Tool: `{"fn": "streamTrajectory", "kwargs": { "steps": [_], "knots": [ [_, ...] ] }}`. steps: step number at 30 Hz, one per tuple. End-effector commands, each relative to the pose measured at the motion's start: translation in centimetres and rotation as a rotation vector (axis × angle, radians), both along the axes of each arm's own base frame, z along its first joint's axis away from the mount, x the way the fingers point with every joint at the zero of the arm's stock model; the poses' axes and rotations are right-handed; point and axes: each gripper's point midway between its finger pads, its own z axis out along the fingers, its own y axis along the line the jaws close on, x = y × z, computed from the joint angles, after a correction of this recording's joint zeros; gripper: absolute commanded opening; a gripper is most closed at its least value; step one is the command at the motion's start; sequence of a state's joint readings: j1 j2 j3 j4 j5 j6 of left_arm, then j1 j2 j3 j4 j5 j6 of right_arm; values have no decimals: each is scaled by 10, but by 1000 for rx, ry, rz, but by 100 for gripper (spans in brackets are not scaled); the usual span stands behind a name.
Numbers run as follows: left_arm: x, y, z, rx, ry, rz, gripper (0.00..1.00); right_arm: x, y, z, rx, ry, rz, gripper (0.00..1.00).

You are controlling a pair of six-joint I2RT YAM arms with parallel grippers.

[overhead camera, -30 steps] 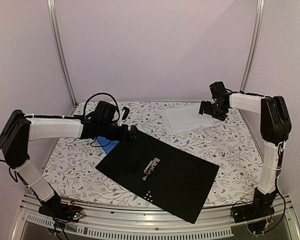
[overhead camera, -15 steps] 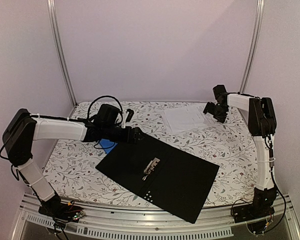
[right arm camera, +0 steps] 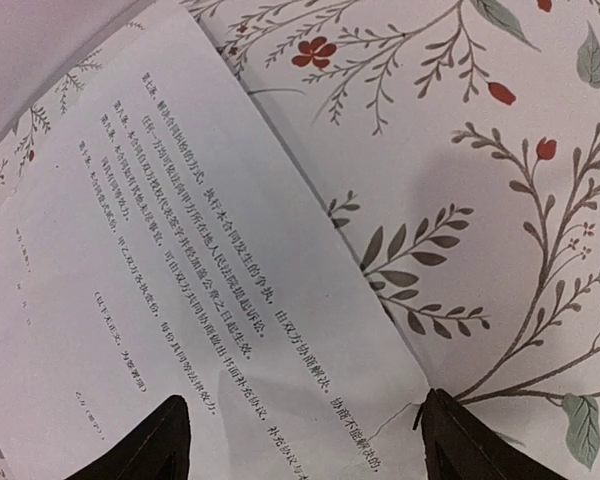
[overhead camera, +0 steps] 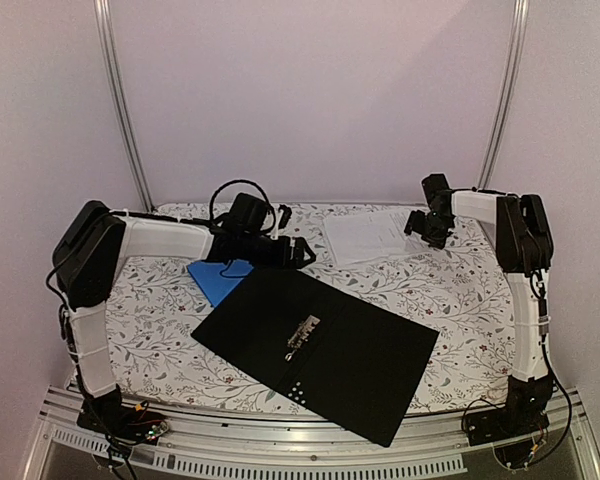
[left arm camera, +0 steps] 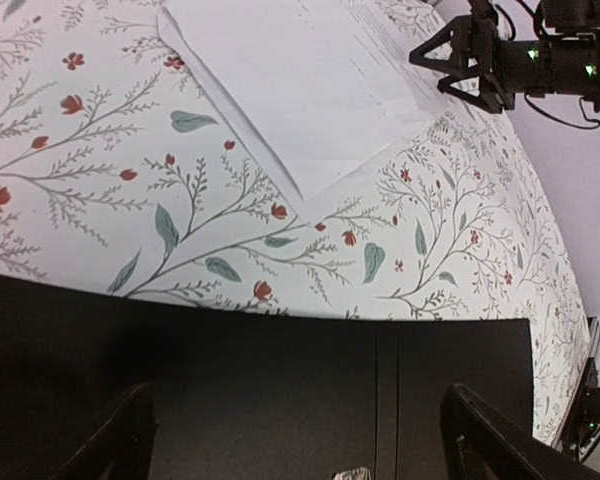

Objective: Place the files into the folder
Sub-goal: Adjust the file at the center of the board.

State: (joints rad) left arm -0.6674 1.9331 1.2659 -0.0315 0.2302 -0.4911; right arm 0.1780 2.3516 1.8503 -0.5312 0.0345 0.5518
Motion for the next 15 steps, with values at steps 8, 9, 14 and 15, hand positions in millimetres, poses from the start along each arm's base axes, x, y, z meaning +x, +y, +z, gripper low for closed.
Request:
{"fn": "streamTrajectory", "kwargs": {
  "steps": [8, 9, 14, 15],
  "knots": [
    [88, -42, -53, -65, 135, 129, 100, -57, 51, -22, 2, 123, 138, 78],
    [95, -44, -55, -67, 135, 147, 100, -58, 51, -19, 0, 114, 138, 81],
    [118, -38, -75, -66, 140, 259, 100, -46, 33, 20, -84, 15, 103, 90],
    [121, -37, -77, -65, 140, 273, 100, -44, 31, 26, -92, 0, 97, 92]
  ]
}}
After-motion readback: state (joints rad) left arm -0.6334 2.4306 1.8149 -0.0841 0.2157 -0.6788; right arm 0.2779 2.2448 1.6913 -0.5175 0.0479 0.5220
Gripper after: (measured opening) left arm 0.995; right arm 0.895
